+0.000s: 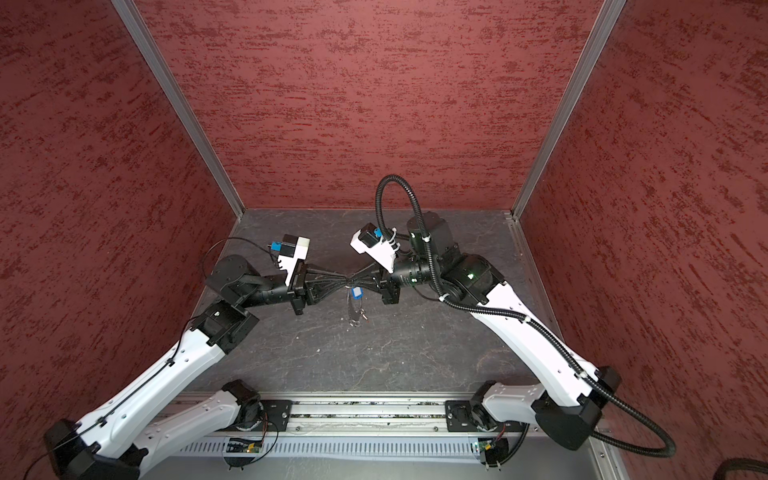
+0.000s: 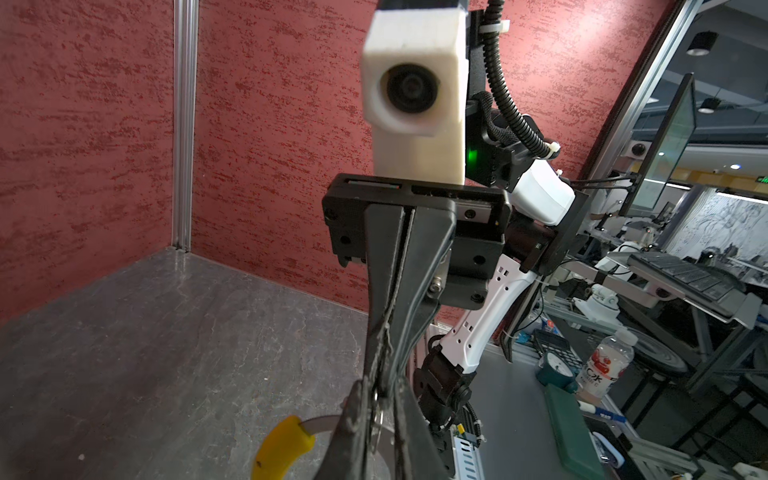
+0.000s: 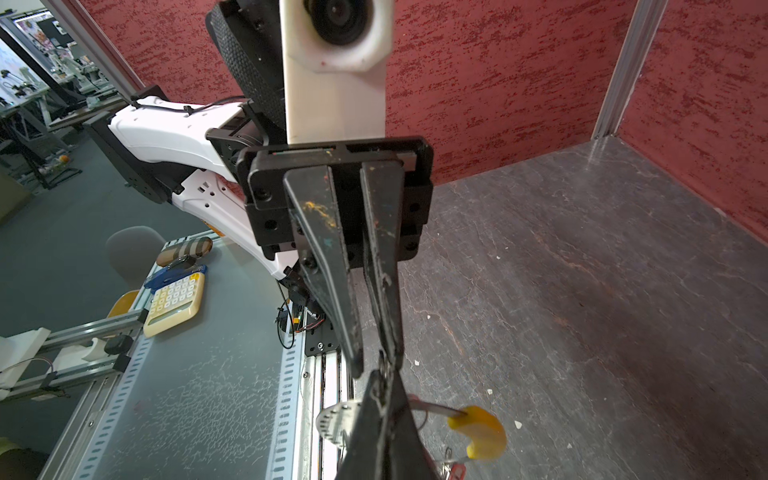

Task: Remove the keys from the keyring

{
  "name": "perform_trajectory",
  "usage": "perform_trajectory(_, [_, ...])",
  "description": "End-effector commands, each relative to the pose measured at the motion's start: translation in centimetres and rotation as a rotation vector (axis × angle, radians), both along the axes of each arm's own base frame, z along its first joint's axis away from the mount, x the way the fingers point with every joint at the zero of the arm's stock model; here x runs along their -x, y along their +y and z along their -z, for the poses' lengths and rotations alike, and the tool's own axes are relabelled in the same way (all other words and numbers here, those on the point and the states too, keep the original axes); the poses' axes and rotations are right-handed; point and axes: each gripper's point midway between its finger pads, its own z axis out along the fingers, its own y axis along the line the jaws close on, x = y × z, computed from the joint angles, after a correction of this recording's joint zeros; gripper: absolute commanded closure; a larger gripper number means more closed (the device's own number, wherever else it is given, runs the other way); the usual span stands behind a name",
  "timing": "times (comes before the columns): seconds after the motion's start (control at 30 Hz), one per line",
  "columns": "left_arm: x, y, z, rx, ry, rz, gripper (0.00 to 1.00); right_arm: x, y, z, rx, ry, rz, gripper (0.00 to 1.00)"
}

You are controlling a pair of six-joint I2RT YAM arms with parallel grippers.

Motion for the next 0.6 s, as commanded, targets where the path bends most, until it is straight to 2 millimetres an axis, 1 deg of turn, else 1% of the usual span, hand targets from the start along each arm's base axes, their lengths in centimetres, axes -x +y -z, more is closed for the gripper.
perform_trajectory(0.0, [0.5, 0.0, -1.1, 0.009, -0.030, 0.010, 0.84, -0.2, -0.2, -2.6, -0.053, -0.090, 0.013, 1.00])
perform_trajectory(0.03, [0.4, 0.1, -1.0, 0.008, -0.027, 0.006, 0.84, -0.2, -0.2, -2.8, -0.057, -0.093, 0.014, 1.00])
perform_trajectory(0.17, [0.4, 0.0, -1.1, 0.011, -0.029, 0.008, 0.92, -0.2, -0.1, -3.0, -0.069, -0.089, 0.008, 1.00])
perform_trajectory(0.27, [0.4, 0.0, -1.1, 0.012, -0.030, 0.010, 0.93, -0.3, 0.1, -3.0, -0.073, -0.086, 0.005, 1.00])
perform_trajectory(0.33, [0.4, 0.0, -1.3, 0.018, -0.037, 0.006, 1.00, -0.2, 0.2, -3.2, -0.081, -0.081, -0.003, 1.00])
perform_trajectory(0.5, [0.1, -0.1, -1.3, 0.034, -0.047, -0.017, 1.00, -0.2, 0.4, -4.2, -0.130, -0.088, 0.003, 1.00])
perform_trajectory(0.53, [0.0, 0.1, -1.5, 0.048, -0.055, -0.033, 1.00, -0.3, 0.3, -4.6, -0.152, -0.097, 0.016, 0.95])
perform_trajectory(0.57, [-0.1, 0.3, -1.7, 0.063, -0.062, -0.054, 1.00, -0.4, 0.1, -5.0, -0.174, -0.113, 0.032, 0.83])
